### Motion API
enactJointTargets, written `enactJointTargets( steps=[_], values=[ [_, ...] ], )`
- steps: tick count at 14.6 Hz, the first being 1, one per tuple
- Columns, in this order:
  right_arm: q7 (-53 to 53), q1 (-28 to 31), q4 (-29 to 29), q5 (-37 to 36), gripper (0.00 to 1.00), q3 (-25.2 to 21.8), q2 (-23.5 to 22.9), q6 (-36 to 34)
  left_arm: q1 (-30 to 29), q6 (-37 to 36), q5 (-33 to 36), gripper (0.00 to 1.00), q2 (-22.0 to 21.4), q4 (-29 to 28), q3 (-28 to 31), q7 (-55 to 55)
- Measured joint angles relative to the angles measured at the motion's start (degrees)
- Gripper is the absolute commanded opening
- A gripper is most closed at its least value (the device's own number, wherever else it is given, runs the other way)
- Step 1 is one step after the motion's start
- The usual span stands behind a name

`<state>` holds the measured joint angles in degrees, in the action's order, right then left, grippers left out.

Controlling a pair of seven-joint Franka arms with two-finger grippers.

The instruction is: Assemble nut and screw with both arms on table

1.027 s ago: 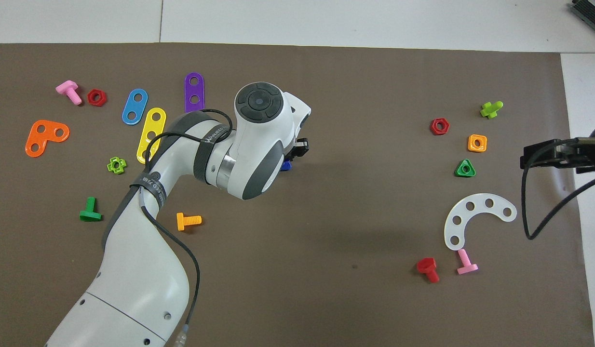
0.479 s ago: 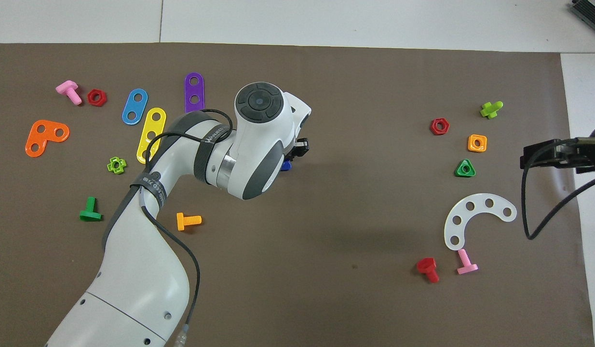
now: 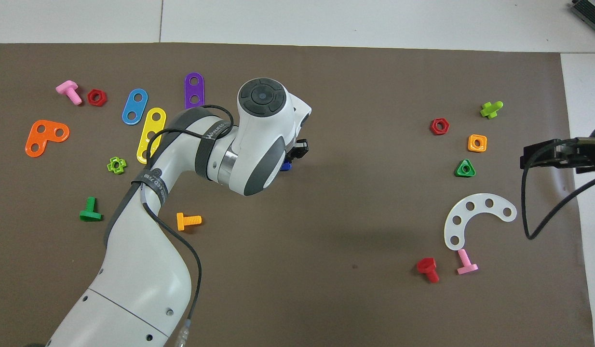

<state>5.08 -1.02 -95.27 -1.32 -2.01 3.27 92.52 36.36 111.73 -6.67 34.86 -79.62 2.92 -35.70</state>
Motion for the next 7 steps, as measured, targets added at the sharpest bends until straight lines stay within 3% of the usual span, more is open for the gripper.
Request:
enactJointTargets(
  steps=[7],
  values=[
    [0.00,0.00,0.00,0.00,1.00,0.00,0.00,0.00,-0.96,-0.92,-0.29,0.38,0.35,0.95,0.00,-0.33]
  ],
)
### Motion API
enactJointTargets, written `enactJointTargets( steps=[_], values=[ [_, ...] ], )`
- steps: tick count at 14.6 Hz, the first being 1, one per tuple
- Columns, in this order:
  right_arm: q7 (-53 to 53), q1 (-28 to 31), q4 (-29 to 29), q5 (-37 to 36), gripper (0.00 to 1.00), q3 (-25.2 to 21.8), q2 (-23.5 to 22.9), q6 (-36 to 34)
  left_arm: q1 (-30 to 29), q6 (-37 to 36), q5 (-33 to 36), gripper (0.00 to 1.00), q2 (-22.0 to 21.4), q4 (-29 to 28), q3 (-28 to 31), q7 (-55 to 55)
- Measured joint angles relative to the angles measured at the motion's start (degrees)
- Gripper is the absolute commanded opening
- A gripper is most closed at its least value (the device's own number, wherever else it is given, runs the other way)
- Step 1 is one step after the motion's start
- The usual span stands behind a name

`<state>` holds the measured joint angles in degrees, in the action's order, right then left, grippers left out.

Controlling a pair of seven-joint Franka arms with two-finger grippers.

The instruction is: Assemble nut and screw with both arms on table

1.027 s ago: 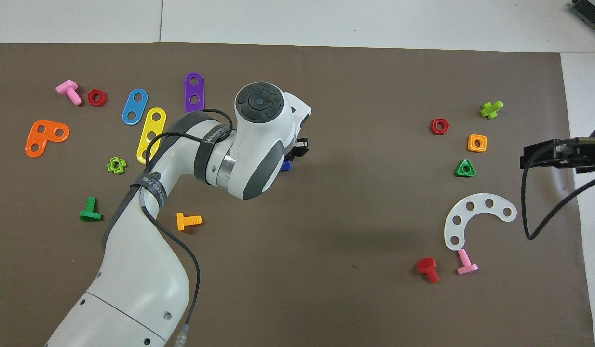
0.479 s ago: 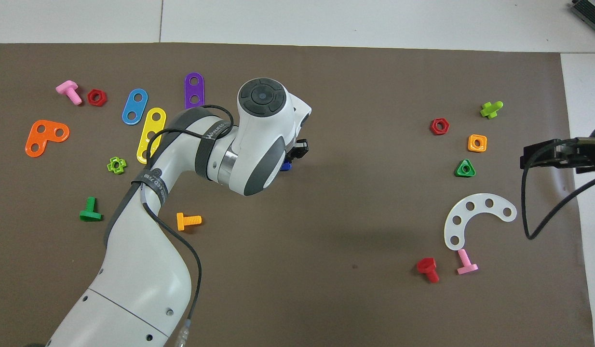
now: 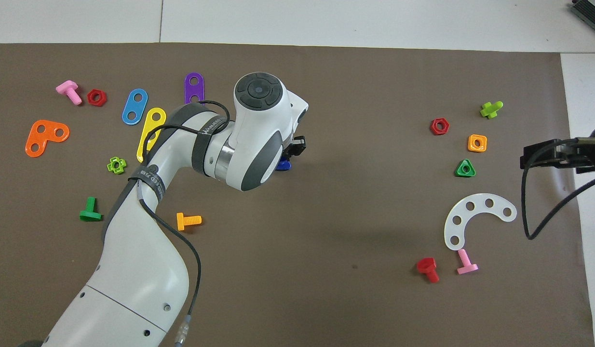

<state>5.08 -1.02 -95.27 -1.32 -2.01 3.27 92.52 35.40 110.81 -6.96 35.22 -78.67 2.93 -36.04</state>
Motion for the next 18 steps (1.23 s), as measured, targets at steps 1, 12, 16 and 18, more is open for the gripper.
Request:
enactJointTargets(
  steps=[1,12,16,18],
  values=[
    [0.00,0.00,0.00,0.00,1.00,0.00,0.00,0.00,-0.32,-0.13,0.00,0.38,0.00,0.09,-0.02,0.00],
    [0.00,0.00,0.00,0.00,1.00,0.00,0.00,0.00,-0.75,-1.65,-1.62,0.38,1.32,2.38,-0.49,-0.71],
    [0.00,0.00,0.00,0.00,1.00,0.00,0.00,0.00,-0.76,-3.90,-1.64,0.38,3.04,5.47,-0.52,-1.41],
    [0.00,0.00,0.00,0.00,1.00,0.00,0.00,0.00,-0.76,-4.40,-1.64,0.38,3.50,6.31,-0.52,-1.60]
  ],
)
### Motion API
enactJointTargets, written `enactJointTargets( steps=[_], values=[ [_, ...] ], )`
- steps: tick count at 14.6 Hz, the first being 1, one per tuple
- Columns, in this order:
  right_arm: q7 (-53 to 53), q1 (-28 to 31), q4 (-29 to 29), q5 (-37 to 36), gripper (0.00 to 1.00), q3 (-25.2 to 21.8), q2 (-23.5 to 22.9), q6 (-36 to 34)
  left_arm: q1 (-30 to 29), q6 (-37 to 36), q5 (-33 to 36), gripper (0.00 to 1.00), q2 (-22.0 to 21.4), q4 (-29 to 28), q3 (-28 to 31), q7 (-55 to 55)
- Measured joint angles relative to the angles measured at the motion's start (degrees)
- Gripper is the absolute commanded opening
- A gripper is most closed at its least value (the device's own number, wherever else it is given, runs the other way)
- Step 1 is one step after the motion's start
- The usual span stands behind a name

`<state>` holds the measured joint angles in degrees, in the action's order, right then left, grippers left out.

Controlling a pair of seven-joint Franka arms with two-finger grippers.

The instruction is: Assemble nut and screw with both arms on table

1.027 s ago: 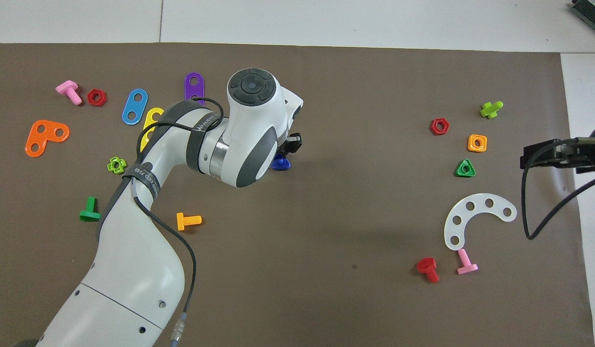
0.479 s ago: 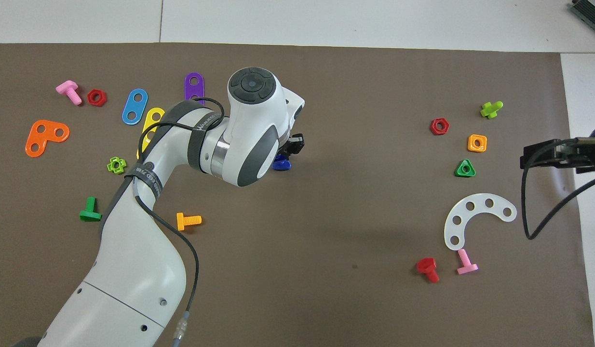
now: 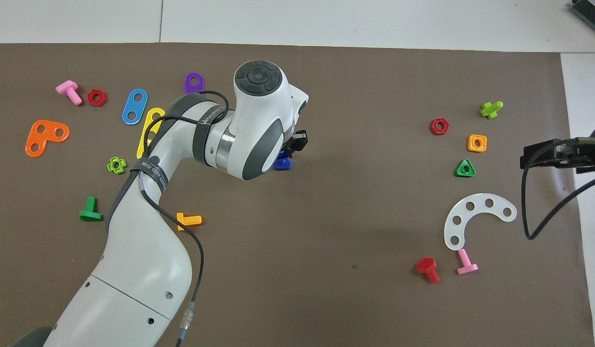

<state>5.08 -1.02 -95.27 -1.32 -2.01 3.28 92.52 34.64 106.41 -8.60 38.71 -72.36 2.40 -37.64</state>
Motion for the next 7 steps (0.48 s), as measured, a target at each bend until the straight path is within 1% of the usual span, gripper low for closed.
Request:
enactJointTargets(
  steps=[7],
  values=[
    [0.00,0.00,0.00,0.00,1.00,0.00,0.00,0.00,-0.44,-3.30,-0.06,0.38,0.28,0.70,0.09,-0.18]
  ],
)
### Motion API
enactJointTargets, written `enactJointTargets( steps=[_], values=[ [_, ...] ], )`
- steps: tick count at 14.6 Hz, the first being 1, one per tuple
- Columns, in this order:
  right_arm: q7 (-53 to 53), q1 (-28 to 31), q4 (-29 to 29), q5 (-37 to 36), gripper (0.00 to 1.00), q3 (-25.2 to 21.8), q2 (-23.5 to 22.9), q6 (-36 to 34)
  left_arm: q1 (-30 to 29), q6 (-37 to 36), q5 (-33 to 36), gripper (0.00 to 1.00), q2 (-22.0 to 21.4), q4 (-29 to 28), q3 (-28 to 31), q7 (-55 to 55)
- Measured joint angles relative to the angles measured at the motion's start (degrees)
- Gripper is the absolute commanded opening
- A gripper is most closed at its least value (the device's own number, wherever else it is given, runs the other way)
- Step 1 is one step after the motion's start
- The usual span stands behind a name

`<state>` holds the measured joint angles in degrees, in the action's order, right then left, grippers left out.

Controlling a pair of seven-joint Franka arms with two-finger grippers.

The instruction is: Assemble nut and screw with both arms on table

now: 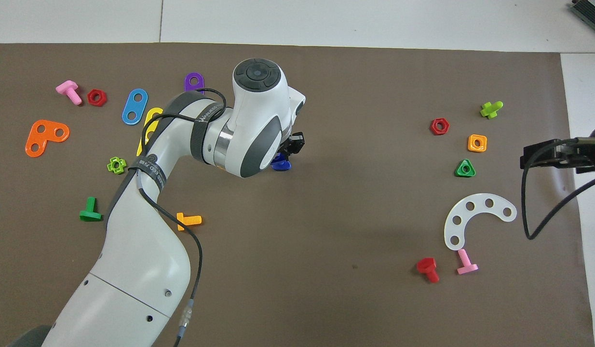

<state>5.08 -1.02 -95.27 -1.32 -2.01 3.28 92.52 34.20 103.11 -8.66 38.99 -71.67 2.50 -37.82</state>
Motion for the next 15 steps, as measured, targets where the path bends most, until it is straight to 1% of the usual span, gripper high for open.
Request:
enactJointTargets(
  steps=[4,9,15],
  values=[
    [0.00,0.00,0.00,0.00,1.00,0.00,0.00,0.00,0.01,-1.59,-0.22,0.37,0.00,0.35,-0.15,-0.18],
    [0.00,0.00,0.00,0.00,1.00,0.00,0.00,0.00,0.13,-1.80,-1.64,0.37,0.00,0.41,-0.53,-1.25],
    [0.00,0.00,0.00,0.00,1.00,0.00,0.00,0.00,-0.14,0.58,-1.71,0.36,0.01,0.86,-0.40,-1.56]
  ],
)
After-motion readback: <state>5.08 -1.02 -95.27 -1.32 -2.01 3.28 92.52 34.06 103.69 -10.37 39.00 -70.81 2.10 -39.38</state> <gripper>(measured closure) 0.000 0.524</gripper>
